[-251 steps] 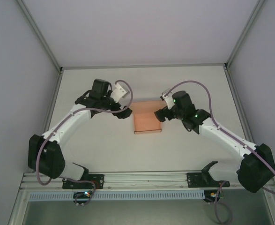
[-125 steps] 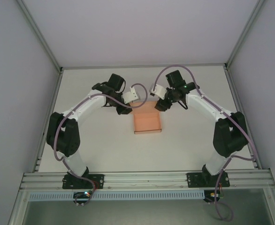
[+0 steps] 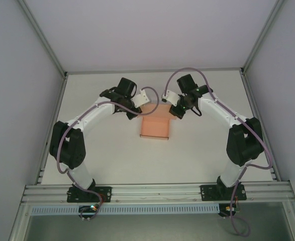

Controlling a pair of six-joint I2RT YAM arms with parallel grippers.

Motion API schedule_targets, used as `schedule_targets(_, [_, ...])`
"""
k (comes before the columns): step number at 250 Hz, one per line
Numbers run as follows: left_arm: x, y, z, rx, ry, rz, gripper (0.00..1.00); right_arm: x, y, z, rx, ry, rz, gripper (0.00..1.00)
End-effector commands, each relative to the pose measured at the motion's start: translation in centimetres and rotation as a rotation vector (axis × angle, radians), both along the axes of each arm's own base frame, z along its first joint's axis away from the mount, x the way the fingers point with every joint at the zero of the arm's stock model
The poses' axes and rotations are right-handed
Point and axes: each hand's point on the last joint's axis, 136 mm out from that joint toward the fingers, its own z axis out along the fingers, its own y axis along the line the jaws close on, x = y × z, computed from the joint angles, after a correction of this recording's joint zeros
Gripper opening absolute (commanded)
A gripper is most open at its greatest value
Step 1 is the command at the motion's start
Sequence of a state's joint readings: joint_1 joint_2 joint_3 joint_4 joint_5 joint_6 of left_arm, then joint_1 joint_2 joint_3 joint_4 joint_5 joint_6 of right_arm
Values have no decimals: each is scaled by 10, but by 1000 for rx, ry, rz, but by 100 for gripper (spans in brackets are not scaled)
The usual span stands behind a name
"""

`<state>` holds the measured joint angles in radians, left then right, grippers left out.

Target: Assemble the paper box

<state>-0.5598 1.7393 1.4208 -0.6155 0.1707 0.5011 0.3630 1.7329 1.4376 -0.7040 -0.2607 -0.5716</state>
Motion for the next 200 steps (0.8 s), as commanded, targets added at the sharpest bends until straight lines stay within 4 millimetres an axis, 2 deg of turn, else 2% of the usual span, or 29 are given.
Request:
schedule_targets(1, [36,10,31,-34,-133,309,0,16,-4,37,143,-7,-307,0])
schedule_targets(20, [39,8,30,-49,-90,455,0,18,8,41,267,62,-433,0])
schedule_targets(47, [28,-13,18,-130,5,527,0,27,17,41,391,77,-601,0])
schedule_targets(77, [25,-20,9,-136,33,607,0,40,14,45,504,80,-787,0])
schedule_targets(106, [25,-20,0,-148,67,657,0,51,2,54,501,8,-915,0])
schedule_targets(151, [22,-20,-10,-199,114,744,0,55,1,54,574,-32,-1021,1])
schedule_targets(200, [14,-40,-27,-269,236,757,0,60,9,45,632,-35,-1080,1])
